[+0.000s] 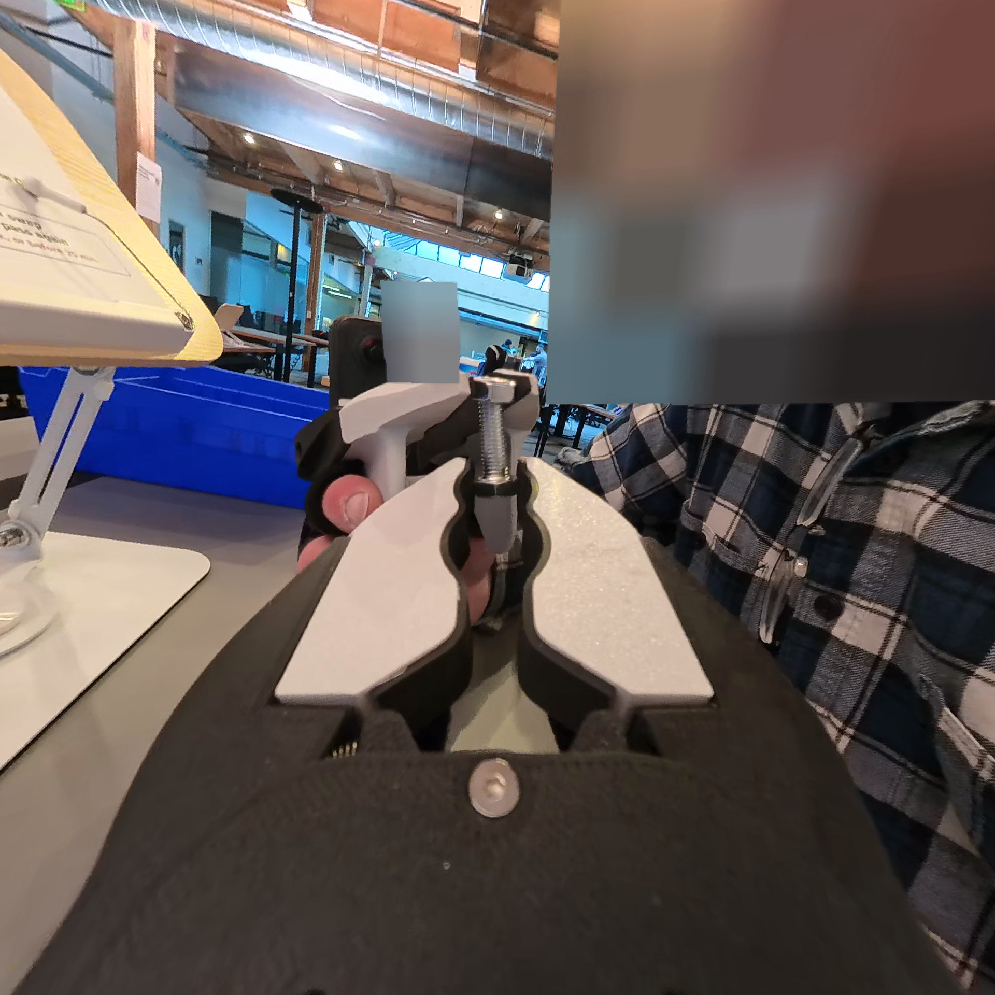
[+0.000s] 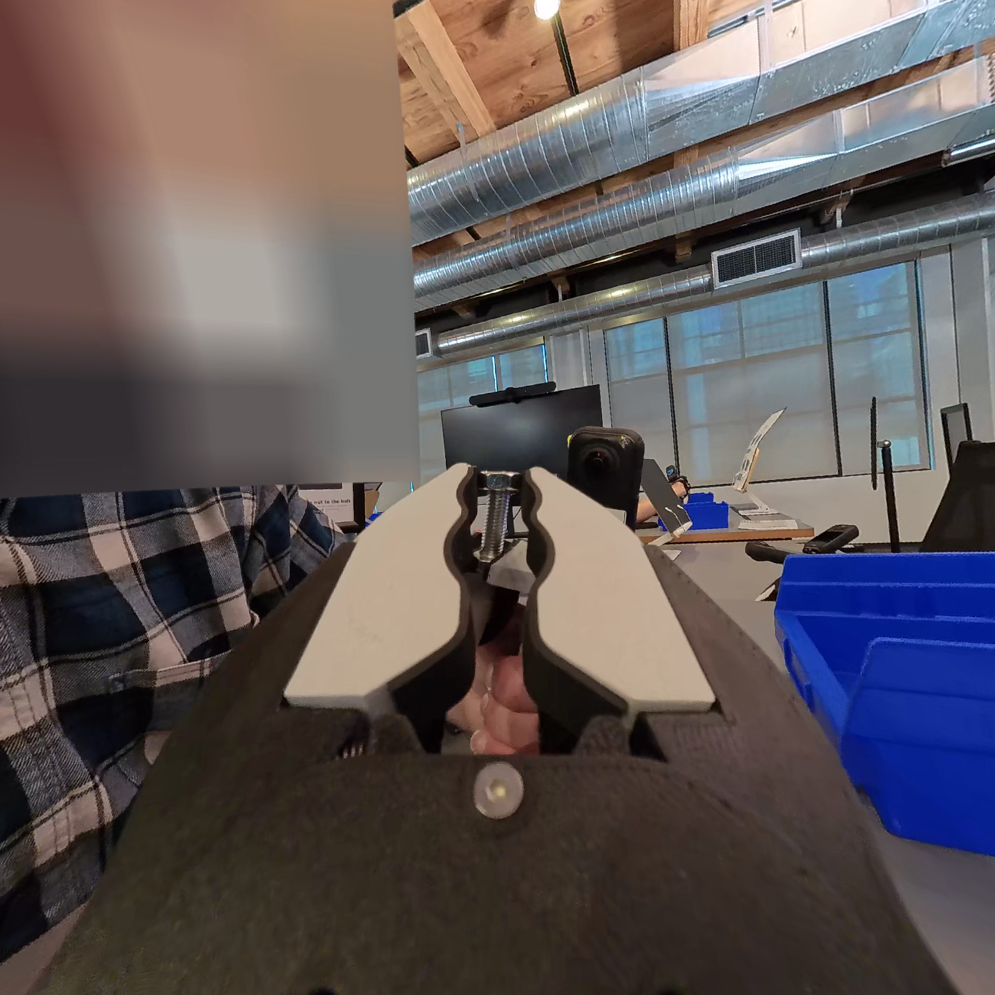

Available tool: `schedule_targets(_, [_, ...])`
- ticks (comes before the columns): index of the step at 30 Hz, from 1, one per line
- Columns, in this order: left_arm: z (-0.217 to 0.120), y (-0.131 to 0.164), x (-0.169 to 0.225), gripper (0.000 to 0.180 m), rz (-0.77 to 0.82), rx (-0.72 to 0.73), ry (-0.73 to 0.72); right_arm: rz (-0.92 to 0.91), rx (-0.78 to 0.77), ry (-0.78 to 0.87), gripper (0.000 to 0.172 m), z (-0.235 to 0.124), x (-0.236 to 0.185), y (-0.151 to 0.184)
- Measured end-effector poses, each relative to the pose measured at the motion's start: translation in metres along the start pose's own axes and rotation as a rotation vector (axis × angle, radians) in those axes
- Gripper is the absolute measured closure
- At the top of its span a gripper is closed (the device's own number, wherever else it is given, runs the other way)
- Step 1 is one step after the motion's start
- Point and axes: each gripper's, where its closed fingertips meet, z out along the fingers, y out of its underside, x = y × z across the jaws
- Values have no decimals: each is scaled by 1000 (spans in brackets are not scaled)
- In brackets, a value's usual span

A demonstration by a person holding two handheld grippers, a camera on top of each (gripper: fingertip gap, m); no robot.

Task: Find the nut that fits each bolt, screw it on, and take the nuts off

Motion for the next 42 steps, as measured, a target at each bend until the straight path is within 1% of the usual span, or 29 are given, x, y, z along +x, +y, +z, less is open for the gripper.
schedule_targets(14, [1, -1, 1, 166, -11, 26, 12, -7, -11, 11, 155, 1, 0, -1])
schedule_targets(18, [2, -2, 4, 166, -21, 35, 37, -6, -13, -3, 156, 2, -2, -2])
schedule_targets(21, [2, -2, 6, 166, -22, 31, 53, -8, -32, -22, 155, 2, -4, -1])
schedule_targets(29, [0, 0, 3, 166, -6, 10, 41, -56, -106, -21, 155, 1, -3, 1])
schedule_targets(32, [0, 1, 0, 166, -1, -6, 20, -75, -137, -10, 156, -1, -1, 2])
schedule_targets(36, [-5, 2, -9, 166, 55, -59, -57, -113, -200, 26, 156, -3, 7, 4])
schedule_targets(42, [-10, 3, -21, 166, 162, -124, -191, -134, -203, 86, 155, -4, 15, 6])
